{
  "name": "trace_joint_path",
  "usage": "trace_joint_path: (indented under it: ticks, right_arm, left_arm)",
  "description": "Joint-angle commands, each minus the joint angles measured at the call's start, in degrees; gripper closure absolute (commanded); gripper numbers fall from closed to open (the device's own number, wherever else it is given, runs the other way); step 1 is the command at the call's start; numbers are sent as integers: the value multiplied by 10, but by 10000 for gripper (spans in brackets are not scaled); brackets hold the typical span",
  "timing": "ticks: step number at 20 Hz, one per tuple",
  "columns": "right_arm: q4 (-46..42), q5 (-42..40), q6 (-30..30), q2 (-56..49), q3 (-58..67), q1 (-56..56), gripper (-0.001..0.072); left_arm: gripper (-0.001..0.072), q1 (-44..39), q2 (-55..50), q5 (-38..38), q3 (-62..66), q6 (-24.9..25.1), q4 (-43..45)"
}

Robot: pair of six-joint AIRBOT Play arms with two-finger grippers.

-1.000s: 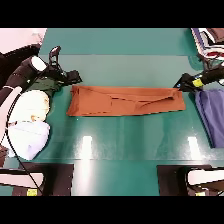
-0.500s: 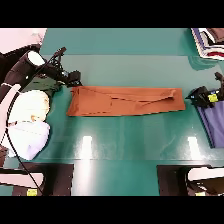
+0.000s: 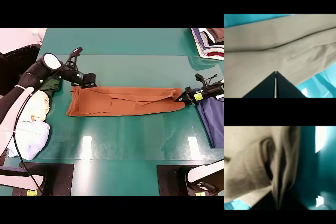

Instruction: Fold the shirts.

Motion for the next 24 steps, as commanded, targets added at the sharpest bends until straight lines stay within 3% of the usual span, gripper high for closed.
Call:
trace_joint_path:
  ticks: [1, 5, 9, 11, 17, 24]
  right_arm:
    - [7, 14, -13, 7, 10, 15, 692]
    - [18, 2, -10, 96, 10, 16, 693]
    - [134, -18, -9, 187, 12, 53, 694]
    - [140, -16, 1, 210, 37, 88, 694]
    - [141, -15, 35, 224, 155, 213, 694]
    - [141, -60, 41, 224, 176, 325, 694]
  left_arm:
    - [682, -40, -3, 71, 1, -27, -2]
    - [682, -86, -60, 78, 33, -27, -3]
    - [682, -134, -145, 72, 99, -27, -22]
    - [682, -152, -179, 68, 128, -26, -32]
    - [682, -182, -223, 69, 148, -25, -50]
    - [682, -172, -223, 62, 148, -22, -45]
